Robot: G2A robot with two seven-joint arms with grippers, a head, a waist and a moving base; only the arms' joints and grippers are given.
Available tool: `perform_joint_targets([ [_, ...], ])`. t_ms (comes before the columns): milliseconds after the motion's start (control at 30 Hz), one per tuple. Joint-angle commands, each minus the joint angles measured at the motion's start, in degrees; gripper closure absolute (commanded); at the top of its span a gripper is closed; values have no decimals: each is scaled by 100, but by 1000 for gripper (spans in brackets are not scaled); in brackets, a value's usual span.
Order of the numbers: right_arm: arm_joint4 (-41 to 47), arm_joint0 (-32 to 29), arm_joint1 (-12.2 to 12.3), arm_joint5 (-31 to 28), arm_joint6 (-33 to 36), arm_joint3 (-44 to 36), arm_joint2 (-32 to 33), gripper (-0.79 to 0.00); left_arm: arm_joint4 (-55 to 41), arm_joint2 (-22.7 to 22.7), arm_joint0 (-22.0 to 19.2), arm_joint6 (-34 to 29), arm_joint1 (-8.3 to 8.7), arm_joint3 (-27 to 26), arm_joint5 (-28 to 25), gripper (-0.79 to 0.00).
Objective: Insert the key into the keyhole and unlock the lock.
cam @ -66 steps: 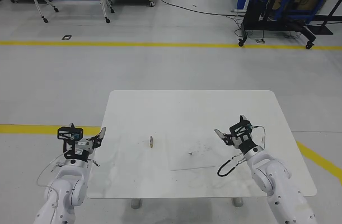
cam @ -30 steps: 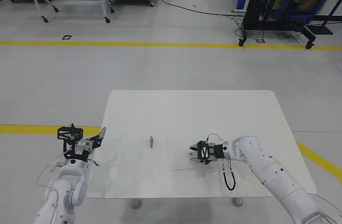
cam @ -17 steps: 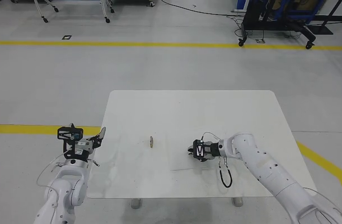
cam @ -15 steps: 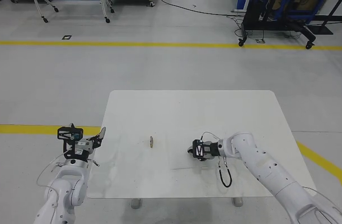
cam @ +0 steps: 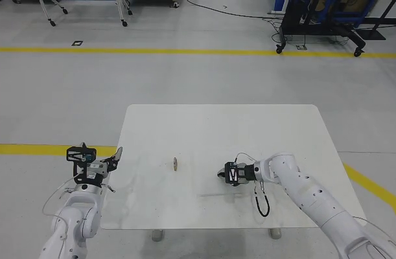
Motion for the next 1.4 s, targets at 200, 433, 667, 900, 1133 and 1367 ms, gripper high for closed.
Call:
perform_joint_targets([
  [200, -68, -58, 34, 18, 84, -107, -8, 0, 0, 0, 0, 0, 0, 0, 0, -785],
  [433, -68, -58, 34, 18, 84, -107, -8, 0, 0, 0, 0, 0, 0, 0, 0, -785],
  [667, -68, -58, 34, 18, 84, -107, -8, 0, 1320, 585, -2, -565, 12, -633, -247, -785],
  [900, -68, -58, 34, 18, 84, -107, -8, 0, 1518, 953, -168, -1067, 7, -870, -728, -785],
  [1133, -68, -58, 34, 18, 84, -107, -8, 0, 1917, 1299, -199, -797, 42, -938, -1616, -785],
  [1367, -68, -58, 34, 18, 84, -107, -8, 0, 2084, 2521, -1288, -1737, -92, -287, -2465, -785],
])
